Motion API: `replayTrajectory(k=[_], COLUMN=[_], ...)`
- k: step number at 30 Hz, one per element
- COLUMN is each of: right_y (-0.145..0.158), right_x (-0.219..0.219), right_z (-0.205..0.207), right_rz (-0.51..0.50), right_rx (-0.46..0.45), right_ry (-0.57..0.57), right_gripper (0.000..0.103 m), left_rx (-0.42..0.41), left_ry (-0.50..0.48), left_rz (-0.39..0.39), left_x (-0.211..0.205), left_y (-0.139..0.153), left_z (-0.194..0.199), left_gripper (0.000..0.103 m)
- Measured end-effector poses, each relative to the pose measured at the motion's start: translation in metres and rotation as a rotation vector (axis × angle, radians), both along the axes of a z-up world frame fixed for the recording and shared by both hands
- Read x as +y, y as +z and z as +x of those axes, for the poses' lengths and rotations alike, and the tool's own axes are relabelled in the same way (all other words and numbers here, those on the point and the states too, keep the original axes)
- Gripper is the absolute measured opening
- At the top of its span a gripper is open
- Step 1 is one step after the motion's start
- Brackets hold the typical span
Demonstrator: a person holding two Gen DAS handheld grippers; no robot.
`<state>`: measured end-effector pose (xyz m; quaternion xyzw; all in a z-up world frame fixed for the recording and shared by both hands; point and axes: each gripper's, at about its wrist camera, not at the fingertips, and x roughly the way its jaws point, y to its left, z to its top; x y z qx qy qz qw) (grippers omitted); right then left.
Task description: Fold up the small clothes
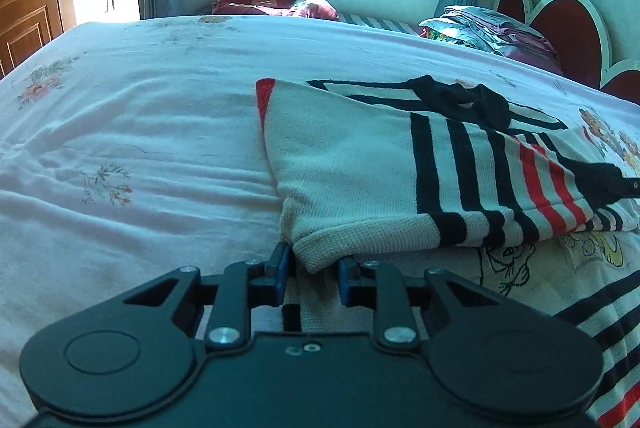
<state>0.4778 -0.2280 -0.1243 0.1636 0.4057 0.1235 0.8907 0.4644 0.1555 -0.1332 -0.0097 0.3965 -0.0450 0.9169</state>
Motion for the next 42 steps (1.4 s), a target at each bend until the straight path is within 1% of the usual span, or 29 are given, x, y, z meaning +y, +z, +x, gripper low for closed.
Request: replayTrajectory(k=[4,7,8,10,11,12,14,15,16,18,19,20,21,22,24,25,27,28,29,30,32,33,34,35,37,38,39,40,42], right_y=[-0.02,-0.022,-0.019,-0.008,0.0,0.007,0.015,0.016,0.015,0.009,0.004,-0.003,-0.012,-0.019,-0.012,-0.007,-0.004,-0.005,-0.006,-0.008,-0.014,-0.018,-0.02,-0.018,-0.01,-0.001,0.007,0.014,0.02], right_x=[-0.002,-0.003,-0.003,-0.005,-0.008,-0.012,-0.02,-0.021,-0.02,-0.011,-0.005,0.002,0.008,0.012,0.012,0.011,0.005,0.001,-0.003,-0.006,-0.011,-0.016,-0.02,-0.025,-0.025,-0.021,-0.015,-0.004,0.034], right_z=[-0.004,-0.005,-0.005,-0.011,-0.015,-0.019,-0.019,-0.015,-0.011,-0.001,0.003,0.007,0.009,0.008,0.006,0.005,0.011,0.02,0.029,0.037,0.055,0.062,0.065,0.065,0.061,0.055,0.051,0.048,0.052], right_rz=[0.027,0.032,0.032,0.023,0.015,0.01,0.02,0.017,0.017,0.005,-0.015,-0.043,-0.086,-0.117,-0.131,-0.138,-0.159,-0.158,-0.165,-0.178,-0.225,-0.264,-0.274,-0.281,-0.286,-0.273,-0.238,-0.204,-0.163], right_rx=[0.046,0.048,0.048,0.029,0.004,-0.021,-0.039,-0.041,-0.038,-0.017,0.004,0.033,0.064,0.074,0.065,0.044,0.013,0.018,0.021,0.02,0.046,0.061,0.057,0.057,0.05,0.014,-0.021,-0.043,-0.058], right_ry=[-0.037,-0.049,-0.047,-0.052,-0.057,-0.065,-0.067,-0.068,-0.063,-0.031,-0.009,0.01,0.024,0.038,0.043,0.04,0.021,0.004,-0.014,-0.029,-0.058,-0.078,-0.096,-0.118,-0.144,-0.148,-0.133,-0.101,0.001], right_gripper=[0.004,0.004,0.005,0.006,0.014,0.018,0.019,0.018,0.018,0.018,0.018,0.018,0.018,0.018,0.018,0.018,0.018,0.018,0.018,0.018,0.018,0.018,0.015,0.013,0.013,0.013,0.013,0.013,0.013], left_rx=[0.019,0.022,0.029,0.043,0.034,0.008,-0.049,-0.074,-0.084,-0.082,-0.063,-0.031,0.011,0.036,0.036,0.03,0.031,0.048,0.059,0.062,0.079,0.073,0.059,0.049,0.049,0.037,0.017,0.004,0.0], left_ry=[-0.007,-0.02,-0.04,-0.087,-0.101,-0.112,-0.098,-0.089,-0.096,-0.134,-0.159,-0.173,-0.167,-0.164,-0.152,-0.152,-0.157,-0.158,-0.15,-0.138,-0.1,-0.076,-0.046,-0.015,0.025,0.018,-0.01,-0.051,-0.147], left_rz=[0.014,0.034,0.048,0.067,0.065,0.045,0.009,-0.026,-0.056,-0.067,-0.067,-0.067,-0.056,-0.059,-0.099,-0.117,-0.114,-0.096,-0.079,-0.085,-0.121,-0.118,-0.09,-0.096,-0.148,-0.139,-0.123,-0.104,-0.084], left_x=[-0.001,-0.004,-0.005,-0.005,-0.001,0.003,0.008,0.007,0.004,-0.013,-0.022,-0.028,-0.032,-0.033,-0.03,-0.029,-0.029,-0.029,-0.029,-0.025,-0.013,-0.006,0.001,0.009,0.024,0.023,0.017,0.007,-0.021], left_y=[-0.002,-0.002,-0.001,0.005,0.011,0.02,0.036,0.043,0.045,0.04,0.032,0.022,0.009,0.003,0.009,0.014,0.017,0.015,0.013,0.011,0.005,0.004,0.004,0.004,0.009,0.014,0.018,0.022,0.024], left_z=[0.002,0.001,0.0,-0.01,-0.02,-0.03,-0.041,-0.039,-0.034,-0.018,-0.008,0.001,0.01,0.015,0.018,0.022,0.039,0.051,0.068,0.084,0.116,0.132,0.144,0.153,0.16,0.157,0.152,0.144,0.132], left_gripper=[0.023,0.023,0.025,0.034,0.039,0.041,0.039,0.039,0.039,0.039,0.039,0.041,0.04,0.04,0.04,0.04,0.041,0.041,0.041,0.041,0.039,0.04,0.04,0.038,0.038,0.039,0.042,0.042,0.041])
